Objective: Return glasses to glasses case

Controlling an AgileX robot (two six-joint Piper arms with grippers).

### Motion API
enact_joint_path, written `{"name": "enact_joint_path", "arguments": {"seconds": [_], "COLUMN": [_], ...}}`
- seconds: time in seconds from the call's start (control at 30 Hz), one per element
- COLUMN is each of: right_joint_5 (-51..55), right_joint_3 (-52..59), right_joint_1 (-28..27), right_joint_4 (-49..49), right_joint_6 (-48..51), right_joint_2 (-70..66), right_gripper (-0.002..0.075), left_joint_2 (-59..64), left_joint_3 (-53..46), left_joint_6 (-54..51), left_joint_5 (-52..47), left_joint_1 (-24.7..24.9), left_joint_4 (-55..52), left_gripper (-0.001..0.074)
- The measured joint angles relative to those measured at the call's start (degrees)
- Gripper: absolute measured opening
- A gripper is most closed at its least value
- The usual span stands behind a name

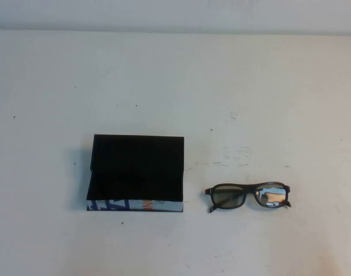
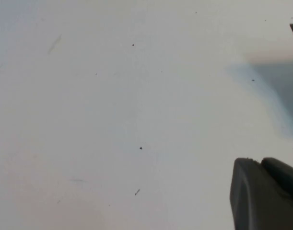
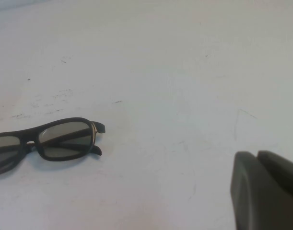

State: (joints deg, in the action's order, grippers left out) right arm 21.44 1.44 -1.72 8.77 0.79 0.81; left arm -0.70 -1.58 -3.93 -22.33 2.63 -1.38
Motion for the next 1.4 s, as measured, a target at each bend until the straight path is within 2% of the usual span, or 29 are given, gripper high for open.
{"name": "enact_joint_path", "arguments": {"seconds": [1.07,1.2,1.4], "right_joint_5": [0.0,0.0,-4.3], "right_joint_3": [0.0,0.0,0.1], "right_joint_1": [0.0,0.0,0.0], "right_joint_4": [0.5,5.7,24.7], "right_joint_6": [0.0,0.0,0.0], "right_joint_2": [0.0,0.0,0.0], "right_gripper": [-0.0011,-0.0011,-0.0011], "left_joint_2": [0.0,0.0,0.0], "left_joint_3": [0.0,0.0,0.0], "left_joint_6": [0.0,0.0,0.0], "left_joint_5": [0.0,0.0,0.0], "left_joint_1": [0.0,0.0,0.0], "left_joint_4": [0.0,0.0,-0.1], "left_gripper": [-0.0004,-0.0004,-0.0004]}}
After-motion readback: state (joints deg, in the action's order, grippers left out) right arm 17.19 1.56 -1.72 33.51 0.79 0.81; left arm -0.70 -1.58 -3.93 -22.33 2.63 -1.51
